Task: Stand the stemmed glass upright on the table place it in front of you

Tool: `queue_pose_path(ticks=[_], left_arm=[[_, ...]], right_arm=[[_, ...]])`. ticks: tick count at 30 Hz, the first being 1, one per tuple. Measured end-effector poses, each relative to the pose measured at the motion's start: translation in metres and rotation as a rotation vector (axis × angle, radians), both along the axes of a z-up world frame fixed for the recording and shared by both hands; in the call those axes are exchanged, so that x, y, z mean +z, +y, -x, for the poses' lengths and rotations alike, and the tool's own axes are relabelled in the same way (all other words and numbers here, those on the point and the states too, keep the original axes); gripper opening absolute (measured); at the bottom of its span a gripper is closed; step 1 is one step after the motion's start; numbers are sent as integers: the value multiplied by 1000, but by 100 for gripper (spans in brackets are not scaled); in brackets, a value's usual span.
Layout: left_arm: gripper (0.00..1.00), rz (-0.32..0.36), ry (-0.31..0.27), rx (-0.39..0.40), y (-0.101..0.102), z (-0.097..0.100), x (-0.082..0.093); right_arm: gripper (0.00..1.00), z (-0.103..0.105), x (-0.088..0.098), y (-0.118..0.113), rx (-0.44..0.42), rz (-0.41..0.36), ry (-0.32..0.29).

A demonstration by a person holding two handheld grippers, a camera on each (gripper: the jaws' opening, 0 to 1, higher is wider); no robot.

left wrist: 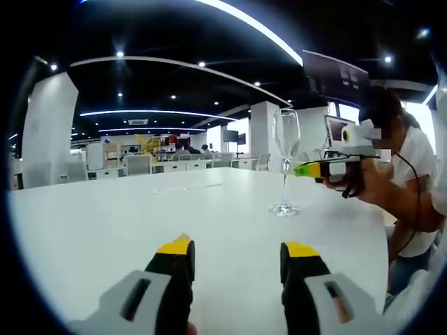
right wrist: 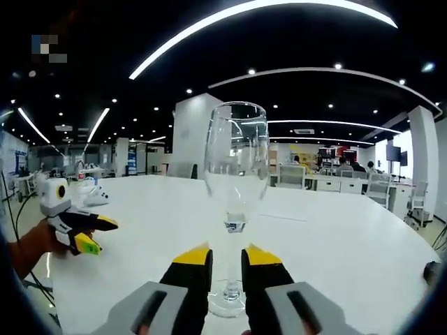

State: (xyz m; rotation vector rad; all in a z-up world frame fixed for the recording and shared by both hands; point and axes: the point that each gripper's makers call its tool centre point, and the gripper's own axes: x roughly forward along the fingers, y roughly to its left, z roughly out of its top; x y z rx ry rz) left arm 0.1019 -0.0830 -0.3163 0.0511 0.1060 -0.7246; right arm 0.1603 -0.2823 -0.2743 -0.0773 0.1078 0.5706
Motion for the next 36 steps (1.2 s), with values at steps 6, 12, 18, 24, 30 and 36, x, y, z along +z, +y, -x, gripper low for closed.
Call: queue_pose_path(ticks=[6,12,18,24,30,36], left_arm=[[49,1,-1,1,0,0,0],[49,1,-1,2,1,1,0],[49,2,-1,4,1,1,-1],[49,3,-1,4,1,1,-1],[49,4,-2,3,1,1,-1],[49,2,-1,4,1,1,-1]], right_arm=[[21,-8,0,5,8,8,0],[20,-17,-2,9,12,15,3],[20,-24,-3,12,16,17,7],[20,-28,-7,14,18,18,14],[18,-29,-8,15,14,26,13],[18,-30,-8,15,11,30,13]])
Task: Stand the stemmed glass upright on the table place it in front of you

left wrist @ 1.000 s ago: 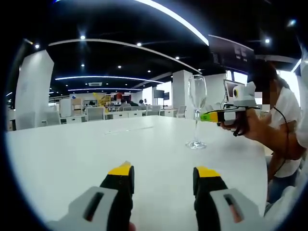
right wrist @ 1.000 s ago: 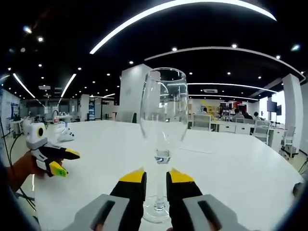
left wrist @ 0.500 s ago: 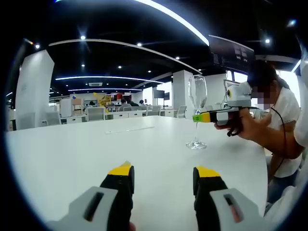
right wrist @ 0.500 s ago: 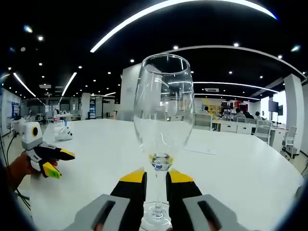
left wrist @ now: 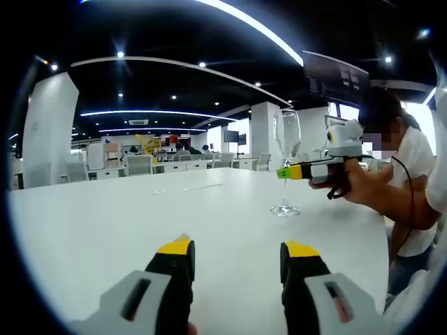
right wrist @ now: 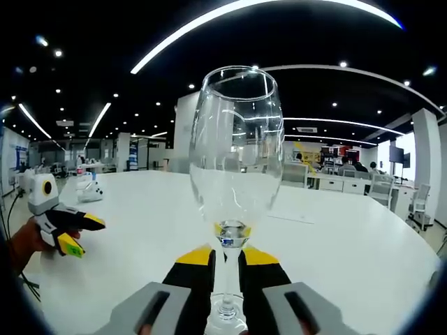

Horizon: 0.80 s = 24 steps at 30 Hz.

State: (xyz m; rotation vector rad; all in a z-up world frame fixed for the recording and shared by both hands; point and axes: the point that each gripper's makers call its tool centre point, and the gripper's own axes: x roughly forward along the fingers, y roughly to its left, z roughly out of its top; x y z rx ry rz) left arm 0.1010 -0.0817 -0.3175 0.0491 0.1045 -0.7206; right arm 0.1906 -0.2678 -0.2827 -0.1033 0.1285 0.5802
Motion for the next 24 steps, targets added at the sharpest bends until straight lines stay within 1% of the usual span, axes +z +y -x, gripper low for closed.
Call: queue_pose_path(ticks=[8,14,24], left_arm=[[49,1,-1,1,0,0,1],[49,0,-1,2,0,-1,1],[49,1,-1,3,1,-1,3]], right_arm=[[17,-1,1,0,-1,3,-2],[14,-4,2,-2,-15,7,-8],[13,-4,3,-2,-21,7,-12]])
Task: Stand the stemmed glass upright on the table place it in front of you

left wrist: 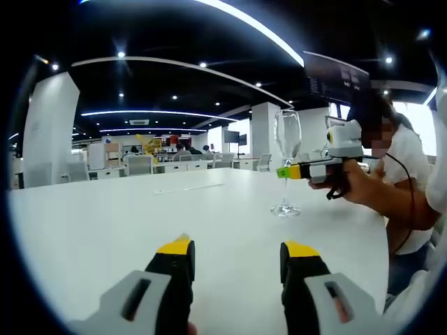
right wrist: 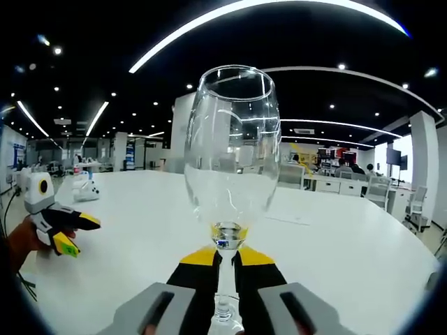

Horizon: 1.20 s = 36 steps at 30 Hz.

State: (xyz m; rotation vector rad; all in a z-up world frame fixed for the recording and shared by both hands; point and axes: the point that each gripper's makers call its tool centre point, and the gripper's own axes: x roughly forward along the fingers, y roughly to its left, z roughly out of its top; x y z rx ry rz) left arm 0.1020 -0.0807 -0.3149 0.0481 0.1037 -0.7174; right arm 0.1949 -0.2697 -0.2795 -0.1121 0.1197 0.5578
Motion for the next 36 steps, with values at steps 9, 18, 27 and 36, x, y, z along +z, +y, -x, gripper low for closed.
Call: queue_pose_path(ticks=[9,18,27,36], left_arm=[[49,2,1,-2,-1,1,0],[49,-1,-1,0,-1,1,-1],[49,-1,2,-2,-2,2,-2],[49,5,1,-2,-1,2,-2]], right_arm=[[12,0,0,0,6,-3,-2],[12,1,0,0,7,-11,0],[12,2,1,1,15,-15,3],[12,3,16,6,24,-36,-23]])
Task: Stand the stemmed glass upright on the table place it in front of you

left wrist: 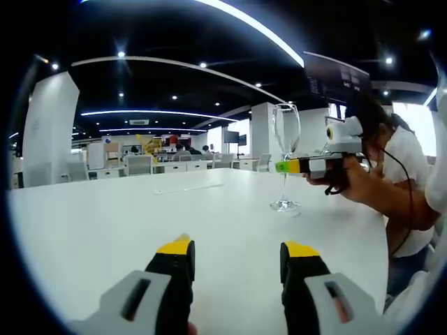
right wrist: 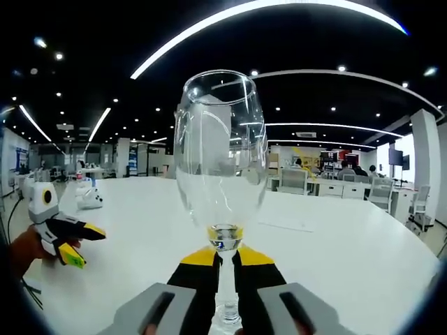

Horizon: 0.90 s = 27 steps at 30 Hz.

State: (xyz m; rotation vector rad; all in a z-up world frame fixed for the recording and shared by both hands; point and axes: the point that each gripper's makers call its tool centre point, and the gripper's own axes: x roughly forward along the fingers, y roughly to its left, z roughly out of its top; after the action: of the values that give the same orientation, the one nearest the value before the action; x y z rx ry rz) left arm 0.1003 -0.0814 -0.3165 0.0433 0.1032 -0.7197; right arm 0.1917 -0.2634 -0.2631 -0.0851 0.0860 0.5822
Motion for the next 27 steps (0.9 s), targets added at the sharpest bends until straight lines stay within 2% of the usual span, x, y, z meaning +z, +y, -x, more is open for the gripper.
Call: queue_pose_path(ticks=[4,15,27], left_arm=[[49,-1,-2,-2,0,0,0],[49,-1,-2,-3,0,-1,0],[49,-4,1,-6,-2,-2,0]], right_arm=[[12,0,7,4,6,-10,-13],[12,-3,11,7,11,-12,-18],[12,-26,16,12,14,-54,-2]])
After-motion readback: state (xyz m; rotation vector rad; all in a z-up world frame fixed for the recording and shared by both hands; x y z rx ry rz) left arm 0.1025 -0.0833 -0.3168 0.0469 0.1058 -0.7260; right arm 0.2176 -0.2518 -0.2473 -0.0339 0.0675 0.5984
